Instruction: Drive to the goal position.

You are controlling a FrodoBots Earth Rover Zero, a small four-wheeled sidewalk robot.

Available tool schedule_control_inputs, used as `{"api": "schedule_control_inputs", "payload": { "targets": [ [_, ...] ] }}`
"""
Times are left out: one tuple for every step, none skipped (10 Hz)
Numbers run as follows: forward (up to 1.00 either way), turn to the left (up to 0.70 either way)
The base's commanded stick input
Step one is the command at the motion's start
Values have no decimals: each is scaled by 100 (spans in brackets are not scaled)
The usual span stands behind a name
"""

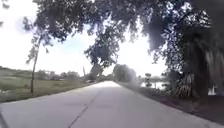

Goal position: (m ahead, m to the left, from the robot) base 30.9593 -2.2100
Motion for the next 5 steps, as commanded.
{"api": "schedule_control_inputs", "payload": {
  "targets": [
    [85, 0],
    [85, 0],
    [85, 0],
    [85, 0],
    [85, 0]
  ]
}}
